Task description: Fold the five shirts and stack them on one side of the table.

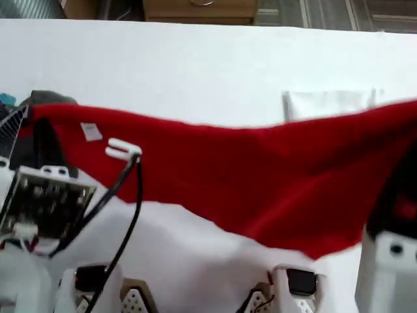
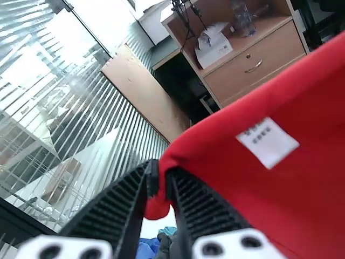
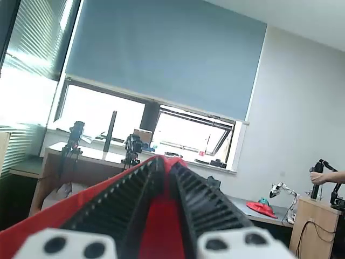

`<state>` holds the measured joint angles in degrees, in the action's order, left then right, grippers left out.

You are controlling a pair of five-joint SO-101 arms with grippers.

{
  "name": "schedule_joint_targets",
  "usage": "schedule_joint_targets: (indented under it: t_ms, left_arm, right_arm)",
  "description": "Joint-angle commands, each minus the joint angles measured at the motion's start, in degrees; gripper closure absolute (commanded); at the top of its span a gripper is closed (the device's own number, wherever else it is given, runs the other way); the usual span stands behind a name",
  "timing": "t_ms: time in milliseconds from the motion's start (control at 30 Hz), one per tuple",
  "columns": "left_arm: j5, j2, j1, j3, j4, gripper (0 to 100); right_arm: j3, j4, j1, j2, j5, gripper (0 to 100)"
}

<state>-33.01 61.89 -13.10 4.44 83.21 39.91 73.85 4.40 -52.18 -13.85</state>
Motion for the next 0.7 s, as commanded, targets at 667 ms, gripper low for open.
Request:
schedule_joint_targets:
  t_ms: [667]
  left_arm:
    - [0.4,7.5,-5.2,-7.1,1.8,97]
  right_arm:
    - [-1.2,2.6,0.2,-4.4,0.1,97.9]
